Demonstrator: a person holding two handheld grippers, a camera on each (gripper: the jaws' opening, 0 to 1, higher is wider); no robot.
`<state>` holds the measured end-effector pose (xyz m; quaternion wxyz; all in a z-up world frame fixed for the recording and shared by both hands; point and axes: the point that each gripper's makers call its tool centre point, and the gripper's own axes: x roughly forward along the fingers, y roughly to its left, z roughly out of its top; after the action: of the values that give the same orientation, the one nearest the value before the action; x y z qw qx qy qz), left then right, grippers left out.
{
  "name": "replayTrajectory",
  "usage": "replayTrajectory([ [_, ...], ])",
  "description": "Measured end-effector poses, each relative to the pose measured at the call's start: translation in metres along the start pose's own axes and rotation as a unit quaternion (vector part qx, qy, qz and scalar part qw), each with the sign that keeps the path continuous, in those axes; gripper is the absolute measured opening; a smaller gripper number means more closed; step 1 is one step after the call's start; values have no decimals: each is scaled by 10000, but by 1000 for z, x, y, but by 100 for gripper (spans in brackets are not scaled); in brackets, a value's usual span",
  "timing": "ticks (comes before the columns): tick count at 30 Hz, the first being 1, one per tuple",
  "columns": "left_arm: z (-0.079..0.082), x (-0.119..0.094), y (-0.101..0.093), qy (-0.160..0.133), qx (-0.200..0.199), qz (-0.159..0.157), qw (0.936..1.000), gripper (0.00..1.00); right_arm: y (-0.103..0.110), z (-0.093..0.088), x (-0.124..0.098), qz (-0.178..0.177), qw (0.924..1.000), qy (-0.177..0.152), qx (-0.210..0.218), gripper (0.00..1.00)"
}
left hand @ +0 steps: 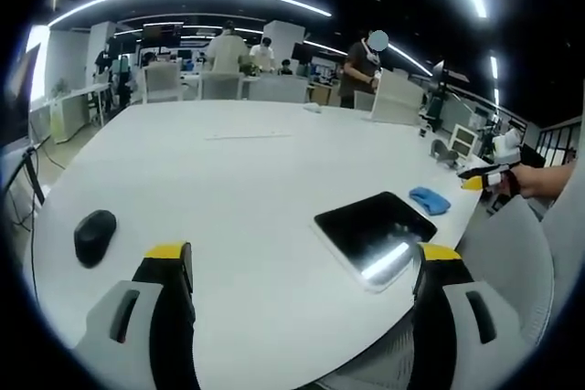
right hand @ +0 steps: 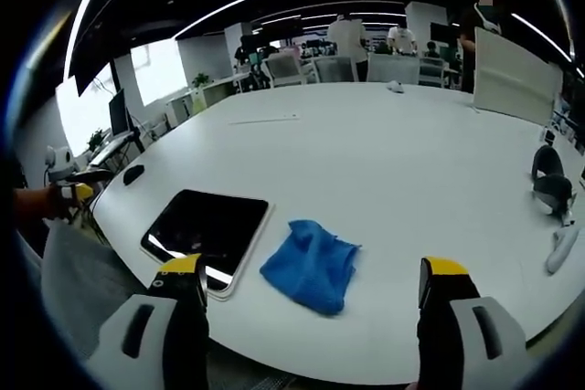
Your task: Wipe the mirror surface with the cleaning cloth until all visible marks leave the cleaned area.
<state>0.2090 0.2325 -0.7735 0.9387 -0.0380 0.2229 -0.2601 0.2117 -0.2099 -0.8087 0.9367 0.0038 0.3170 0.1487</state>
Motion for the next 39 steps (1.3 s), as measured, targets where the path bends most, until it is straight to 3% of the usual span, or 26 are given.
replayTrajectory([
  [13,4,0,0,41,23,-111,9999,99,2,16,6,4,10000,-8,-67,93],
  [16,5,5,10,82,157,-73,9998,99,1,22,11,-32,9999,-95,-57,91],
  [19,10,7,21,37,46,45,10000,99,2,28,14,-115,9997,-189,-118,83],
  [22,17,8,19,-12,98,-13,10000,99,4,33,22,-96,9995,-211,-226,79],
  [26,14,9,17,116,167,-88,9998,99,3,32,33,-116,9995,-103,-293,62],
  [33,7,10,14,135,117,-103,9998,99,0,3,61,-206,9985,400,-301,36],
  [39,1,5,12,118,30,-79,9999,99,3,-19,76,-149,9968,750,-240,30],
])
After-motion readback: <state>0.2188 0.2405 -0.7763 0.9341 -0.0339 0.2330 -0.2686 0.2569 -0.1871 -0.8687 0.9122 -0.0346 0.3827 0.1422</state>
